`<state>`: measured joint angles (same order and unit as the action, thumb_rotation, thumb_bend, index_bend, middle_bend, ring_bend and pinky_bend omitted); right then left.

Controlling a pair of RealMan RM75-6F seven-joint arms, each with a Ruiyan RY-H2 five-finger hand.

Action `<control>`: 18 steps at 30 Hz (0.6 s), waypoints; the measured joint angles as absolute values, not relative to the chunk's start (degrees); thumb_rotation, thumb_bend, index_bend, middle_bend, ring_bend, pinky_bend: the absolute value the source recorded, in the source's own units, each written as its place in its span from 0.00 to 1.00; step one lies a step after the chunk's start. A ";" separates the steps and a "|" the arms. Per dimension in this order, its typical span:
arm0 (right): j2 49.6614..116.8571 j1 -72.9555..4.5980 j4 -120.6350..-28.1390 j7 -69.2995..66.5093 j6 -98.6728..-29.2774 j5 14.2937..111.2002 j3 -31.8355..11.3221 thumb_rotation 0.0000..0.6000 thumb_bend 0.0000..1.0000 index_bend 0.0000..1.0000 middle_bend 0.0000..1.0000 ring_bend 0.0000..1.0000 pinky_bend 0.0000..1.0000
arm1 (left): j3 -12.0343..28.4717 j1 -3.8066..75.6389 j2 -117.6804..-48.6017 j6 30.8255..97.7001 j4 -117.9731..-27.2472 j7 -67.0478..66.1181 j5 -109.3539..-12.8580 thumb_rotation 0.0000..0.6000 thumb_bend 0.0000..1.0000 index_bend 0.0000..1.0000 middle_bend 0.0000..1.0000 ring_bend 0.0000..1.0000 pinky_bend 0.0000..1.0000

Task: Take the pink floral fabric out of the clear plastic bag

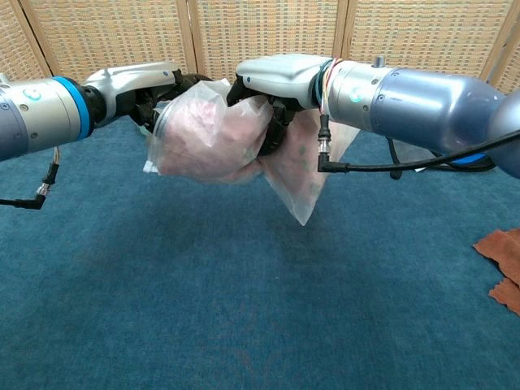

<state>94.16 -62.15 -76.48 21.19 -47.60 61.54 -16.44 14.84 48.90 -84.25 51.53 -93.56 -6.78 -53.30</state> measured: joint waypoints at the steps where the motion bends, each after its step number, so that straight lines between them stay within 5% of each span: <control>1: 93.83 -62.11 -76.70 21.52 -47.30 60.95 -16.35 1.00 0.97 0.60 0.59 0.68 0.87 | 14.83 49.08 -84.74 51.27 -93.31 -6.77 -52.95 1.00 0.47 0.72 0.00 0.00 0.00; 3: 92.86 -62.04 -77.29 22.51 -46.45 59.21 -16.10 1.00 0.96 0.54 0.51 0.62 0.80 | 14.71 49.49 -86.03 50.95 -92.42 -6.99 -52.23 1.00 0.47 0.73 0.00 0.00 0.00; 4: 92.42 -62.00 -77.54 23.11 -46.17 58.42 -15.95 1.00 0.88 0.46 0.39 0.52 0.68 | 14.66 49.66 -86.67 50.88 -92.01 -7.12 -51.85 1.00 0.47 0.73 0.00 0.00 0.00; 5: 91.88 -61.92 -77.79 24.01 -45.95 57.47 -15.69 1.00 0.73 0.34 0.24 0.34 0.52 | 14.64 49.81 -87.35 50.82 -91.58 -7.23 -51.37 1.00 0.47 0.73 0.00 0.00 0.00; 8: 90.70 -61.63 -78.32 26.05 -45.38 54.93 -14.74 1.00 0.24 0.08 0.00 0.01 0.07 | 14.62 50.35 -89.81 50.85 -89.70 -7.76 -49.57 1.00 0.47 0.73 0.00 0.00 0.00; 10: 89.93 -61.54 -78.74 27.31 -44.84 52.68 -14.19 1.00 0.14 0.04 0.00 0.00 0.00 | 14.60 50.68 -91.72 51.15 -88.12 -8.34 -48.36 1.00 0.47 0.73 0.00 0.00 0.00; 18: 84.25 -58.53 -84.57 29.89 -48.78 44.00 -12.81 1.00 0.04 0.03 0.00 0.00 0.00 | 15.92 51.43 -97.00 50.97 -83.01 -8.24 -42.08 1.00 0.47 0.73 0.00 0.00 0.00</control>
